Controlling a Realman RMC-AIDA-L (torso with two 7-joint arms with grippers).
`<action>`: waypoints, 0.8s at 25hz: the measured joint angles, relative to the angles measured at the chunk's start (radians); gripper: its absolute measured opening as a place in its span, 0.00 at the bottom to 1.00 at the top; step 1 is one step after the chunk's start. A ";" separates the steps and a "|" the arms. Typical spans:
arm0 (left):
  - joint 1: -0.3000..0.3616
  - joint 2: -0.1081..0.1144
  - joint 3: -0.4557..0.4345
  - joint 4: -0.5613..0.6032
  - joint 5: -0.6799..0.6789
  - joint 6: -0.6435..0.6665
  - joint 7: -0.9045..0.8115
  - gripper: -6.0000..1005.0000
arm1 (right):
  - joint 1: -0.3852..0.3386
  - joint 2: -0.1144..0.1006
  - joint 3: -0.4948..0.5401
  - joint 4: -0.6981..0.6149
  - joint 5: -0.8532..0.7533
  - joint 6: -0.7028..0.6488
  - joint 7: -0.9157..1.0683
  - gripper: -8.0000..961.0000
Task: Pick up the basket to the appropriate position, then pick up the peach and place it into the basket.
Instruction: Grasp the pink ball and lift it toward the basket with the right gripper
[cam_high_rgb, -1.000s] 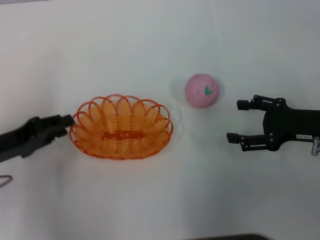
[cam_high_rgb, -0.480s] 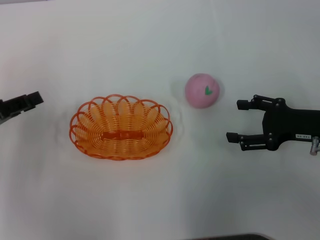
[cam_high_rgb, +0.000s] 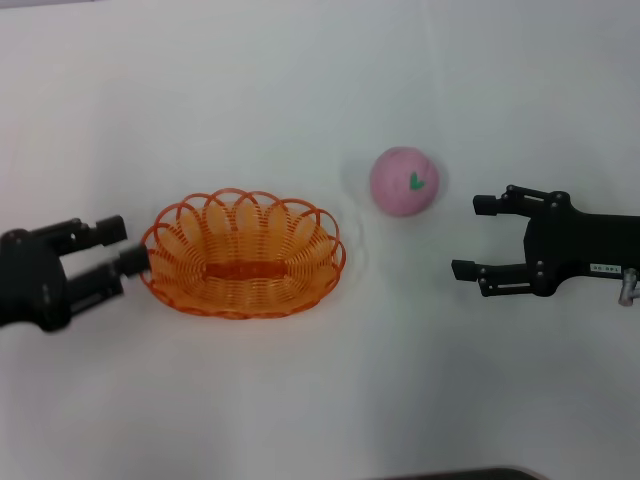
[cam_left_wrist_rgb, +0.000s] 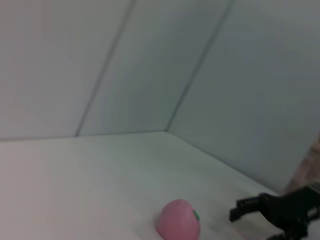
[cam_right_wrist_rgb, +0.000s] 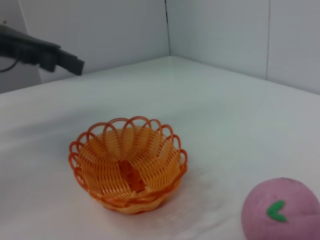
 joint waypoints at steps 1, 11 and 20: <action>0.005 -0.001 0.003 -0.006 0.002 0.009 0.051 0.46 | 0.000 0.000 0.000 0.000 0.001 0.000 0.000 0.99; 0.033 -0.009 0.033 -0.035 0.125 -0.059 0.301 0.70 | 0.001 0.000 0.002 0.000 0.005 0.001 0.008 0.99; 0.041 -0.009 0.024 -0.051 0.167 -0.073 0.323 0.88 | 0.002 0.000 0.002 0.000 0.005 0.001 0.012 0.99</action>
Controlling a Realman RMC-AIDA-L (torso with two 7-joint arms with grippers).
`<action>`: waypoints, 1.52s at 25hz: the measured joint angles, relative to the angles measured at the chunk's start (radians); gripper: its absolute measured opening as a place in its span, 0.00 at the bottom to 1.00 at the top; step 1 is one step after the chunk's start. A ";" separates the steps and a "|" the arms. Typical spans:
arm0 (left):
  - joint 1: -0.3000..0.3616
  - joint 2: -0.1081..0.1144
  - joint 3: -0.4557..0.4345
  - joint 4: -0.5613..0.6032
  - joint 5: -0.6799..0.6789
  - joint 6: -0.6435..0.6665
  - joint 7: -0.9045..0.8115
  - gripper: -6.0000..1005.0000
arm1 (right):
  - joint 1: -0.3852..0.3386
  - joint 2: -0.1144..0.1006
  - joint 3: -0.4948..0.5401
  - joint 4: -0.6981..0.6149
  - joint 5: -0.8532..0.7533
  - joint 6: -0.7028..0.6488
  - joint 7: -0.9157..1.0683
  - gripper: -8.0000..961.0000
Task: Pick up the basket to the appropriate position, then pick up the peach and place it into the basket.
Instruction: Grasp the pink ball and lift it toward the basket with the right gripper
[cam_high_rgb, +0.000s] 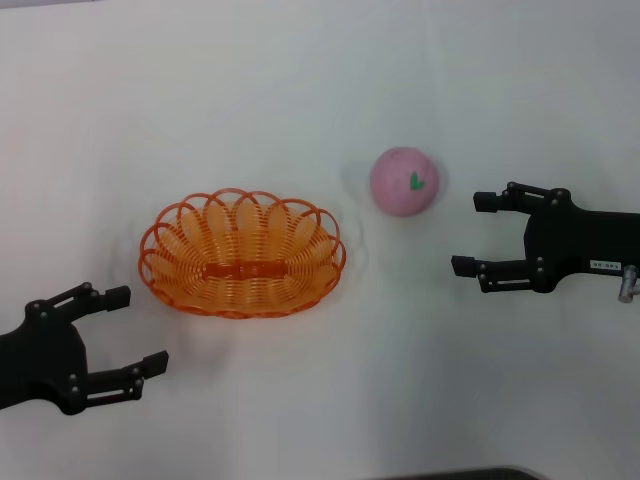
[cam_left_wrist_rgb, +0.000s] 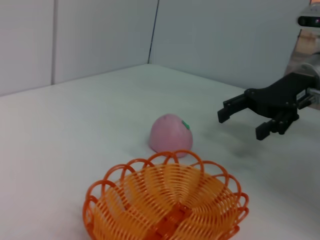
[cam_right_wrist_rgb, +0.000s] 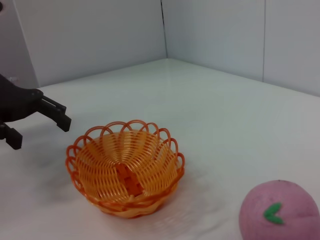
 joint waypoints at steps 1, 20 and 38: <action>0.001 0.000 0.002 0.000 0.001 0.001 0.004 0.91 | 0.000 0.000 0.000 0.000 0.000 0.000 0.000 0.99; 0.002 0.000 -0.002 -0.017 0.001 0.021 0.025 0.90 | 0.092 -0.048 0.047 -0.101 -0.028 -0.122 0.600 0.99; -0.002 0.000 -0.002 -0.020 -0.004 0.021 0.028 0.90 | 0.283 -0.038 -0.003 -0.248 -0.315 0.014 1.023 0.99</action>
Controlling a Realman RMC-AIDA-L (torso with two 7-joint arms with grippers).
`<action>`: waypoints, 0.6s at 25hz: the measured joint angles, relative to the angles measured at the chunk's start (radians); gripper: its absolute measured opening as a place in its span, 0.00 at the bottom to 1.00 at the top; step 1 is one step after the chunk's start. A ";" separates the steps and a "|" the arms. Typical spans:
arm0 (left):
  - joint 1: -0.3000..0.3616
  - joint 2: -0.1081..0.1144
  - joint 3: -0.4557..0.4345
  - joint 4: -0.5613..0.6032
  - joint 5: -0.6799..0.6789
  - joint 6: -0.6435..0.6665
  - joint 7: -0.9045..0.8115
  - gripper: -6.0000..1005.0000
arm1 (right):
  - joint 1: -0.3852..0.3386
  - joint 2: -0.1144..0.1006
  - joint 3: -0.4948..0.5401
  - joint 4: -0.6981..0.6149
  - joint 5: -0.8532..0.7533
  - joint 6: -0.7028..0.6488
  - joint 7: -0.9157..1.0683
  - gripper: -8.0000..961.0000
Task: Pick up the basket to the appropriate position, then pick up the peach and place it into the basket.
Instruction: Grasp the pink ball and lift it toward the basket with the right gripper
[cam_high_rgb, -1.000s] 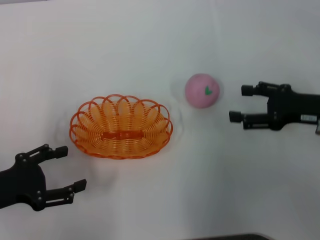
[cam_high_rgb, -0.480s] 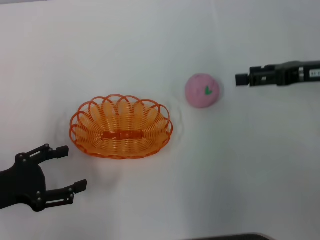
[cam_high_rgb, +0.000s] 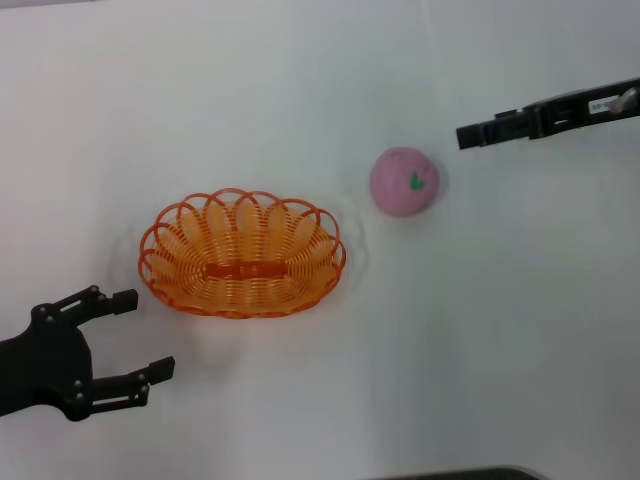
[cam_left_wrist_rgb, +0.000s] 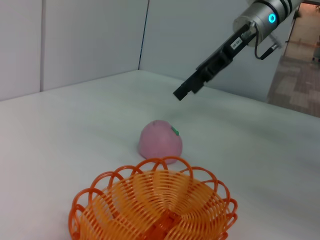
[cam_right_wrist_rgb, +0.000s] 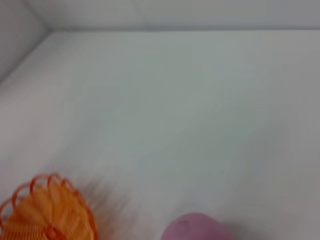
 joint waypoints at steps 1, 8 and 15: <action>-0.001 0.000 0.000 -0.003 0.000 0.000 0.000 0.90 | 0.006 0.002 -0.019 0.000 -0.006 0.005 -0.028 0.99; -0.005 -0.001 0.000 -0.023 -0.001 -0.004 0.000 0.90 | 0.019 0.012 -0.155 0.000 -0.016 0.079 -0.106 0.99; -0.005 -0.002 0.001 -0.024 -0.002 -0.006 -0.007 0.90 | 0.049 0.026 -0.236 0.001 -0.023 0.123 -0.094 0.99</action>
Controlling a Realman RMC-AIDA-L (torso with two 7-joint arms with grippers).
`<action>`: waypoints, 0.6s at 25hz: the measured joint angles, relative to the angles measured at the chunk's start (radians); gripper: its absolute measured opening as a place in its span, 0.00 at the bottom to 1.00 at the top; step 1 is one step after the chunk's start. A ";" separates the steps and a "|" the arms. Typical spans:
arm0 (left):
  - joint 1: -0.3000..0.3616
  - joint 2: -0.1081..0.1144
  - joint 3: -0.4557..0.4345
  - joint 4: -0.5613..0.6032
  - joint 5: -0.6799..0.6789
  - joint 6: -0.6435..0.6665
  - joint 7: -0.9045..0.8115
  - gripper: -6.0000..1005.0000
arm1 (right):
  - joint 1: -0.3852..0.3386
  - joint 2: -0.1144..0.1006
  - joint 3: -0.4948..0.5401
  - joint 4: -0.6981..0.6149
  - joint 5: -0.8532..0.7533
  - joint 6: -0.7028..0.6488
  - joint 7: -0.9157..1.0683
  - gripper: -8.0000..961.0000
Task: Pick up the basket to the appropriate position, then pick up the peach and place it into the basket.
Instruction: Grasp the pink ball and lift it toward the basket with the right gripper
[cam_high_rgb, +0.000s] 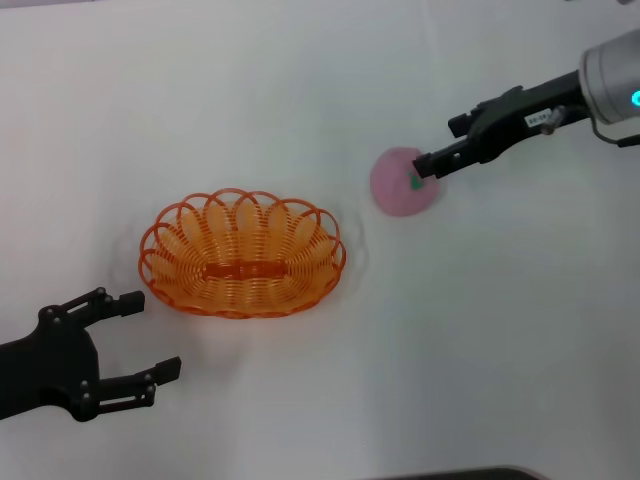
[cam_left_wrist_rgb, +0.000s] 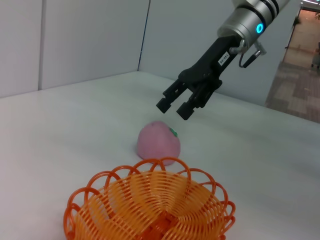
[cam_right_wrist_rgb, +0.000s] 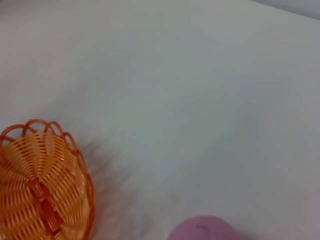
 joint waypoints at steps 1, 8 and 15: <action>0.000 0.000 0.000 0.000 0.000 0.000 -0.001 0.90 | 0.006 0.002 -0.002 0.002 -0.003 0.001 0.004 0.99; 0.000 0.000 -0.001 0.000 0.000 0.007 -0.002 0.90 | 0.045 0.012 -0.027 0.031 -0.021 0.026 0.039 0.99; 0.000 0.000 -0.001 0.000 0.000 0.007 -0.002 0.90 | 0.059 0.013 -0.088 0.085 -0.023 0.093 0.064 0.97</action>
